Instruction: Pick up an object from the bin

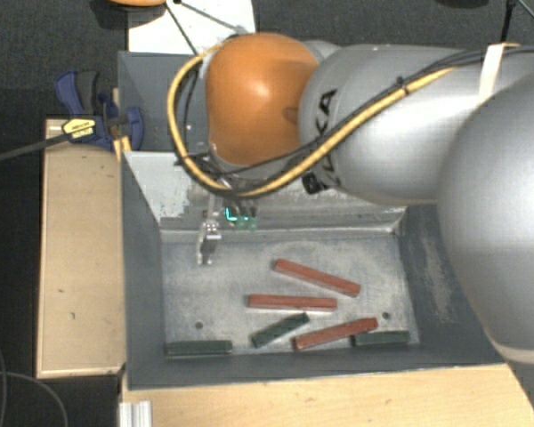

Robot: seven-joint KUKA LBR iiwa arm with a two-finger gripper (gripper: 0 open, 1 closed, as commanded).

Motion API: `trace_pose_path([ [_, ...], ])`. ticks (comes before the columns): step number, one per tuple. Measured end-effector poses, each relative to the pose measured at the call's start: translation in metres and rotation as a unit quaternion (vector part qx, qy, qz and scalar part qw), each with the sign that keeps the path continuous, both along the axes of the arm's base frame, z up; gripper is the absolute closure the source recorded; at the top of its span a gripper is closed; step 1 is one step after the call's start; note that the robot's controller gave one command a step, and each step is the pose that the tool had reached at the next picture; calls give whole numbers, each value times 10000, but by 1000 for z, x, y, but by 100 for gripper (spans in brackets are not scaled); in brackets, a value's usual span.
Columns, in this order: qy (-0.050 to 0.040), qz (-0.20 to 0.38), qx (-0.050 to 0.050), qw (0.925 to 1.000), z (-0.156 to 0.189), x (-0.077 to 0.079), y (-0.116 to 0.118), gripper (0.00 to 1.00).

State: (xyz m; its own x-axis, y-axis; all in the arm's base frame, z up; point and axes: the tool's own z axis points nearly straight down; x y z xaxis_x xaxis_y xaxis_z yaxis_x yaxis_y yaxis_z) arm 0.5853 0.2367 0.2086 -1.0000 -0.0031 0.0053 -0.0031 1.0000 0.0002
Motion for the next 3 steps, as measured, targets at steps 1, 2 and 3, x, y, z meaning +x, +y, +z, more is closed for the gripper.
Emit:
trace_pose_path([
  [1,-41,-32,8,10000,5,2,-1,100],
  [2,-41,-37,8,10000,5,2,-1,100],
  [3,-60,-316,15,9995,-30,-2,-1,100],
])
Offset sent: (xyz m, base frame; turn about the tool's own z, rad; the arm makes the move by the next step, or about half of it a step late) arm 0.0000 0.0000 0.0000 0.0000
